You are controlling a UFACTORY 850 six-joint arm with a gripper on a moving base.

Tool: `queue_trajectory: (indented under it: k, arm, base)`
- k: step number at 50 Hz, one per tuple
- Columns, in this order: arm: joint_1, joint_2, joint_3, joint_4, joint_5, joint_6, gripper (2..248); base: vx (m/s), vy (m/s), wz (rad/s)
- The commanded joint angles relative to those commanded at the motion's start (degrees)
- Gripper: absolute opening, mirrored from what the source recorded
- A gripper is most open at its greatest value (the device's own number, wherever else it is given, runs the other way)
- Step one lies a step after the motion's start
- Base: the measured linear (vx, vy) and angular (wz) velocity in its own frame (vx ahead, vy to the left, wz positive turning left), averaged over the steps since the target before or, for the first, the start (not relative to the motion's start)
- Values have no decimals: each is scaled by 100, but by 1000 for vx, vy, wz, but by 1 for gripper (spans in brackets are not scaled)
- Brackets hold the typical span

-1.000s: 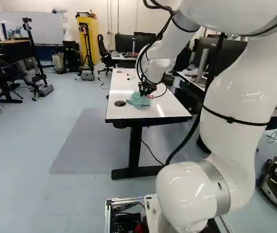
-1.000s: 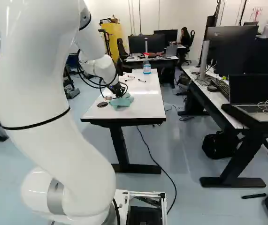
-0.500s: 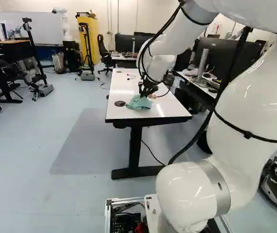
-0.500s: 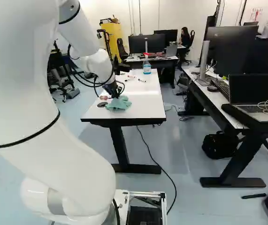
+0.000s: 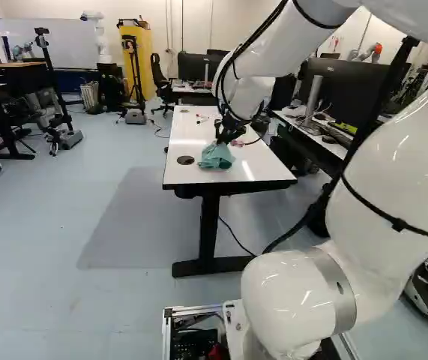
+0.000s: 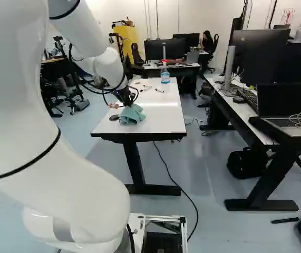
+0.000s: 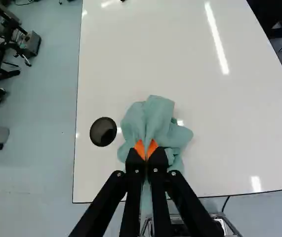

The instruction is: Clean the table with the green towel

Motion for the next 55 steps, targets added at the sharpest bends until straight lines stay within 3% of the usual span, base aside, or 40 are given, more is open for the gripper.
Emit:
queue_trajectory:
  k: [21,55]
  arm:
    - [-395,278,-38,0,0,0,24]
    - [-1091,138,-171,0,0,0,24]
  base:
    - [0,0,0]
    - [0,0,0]
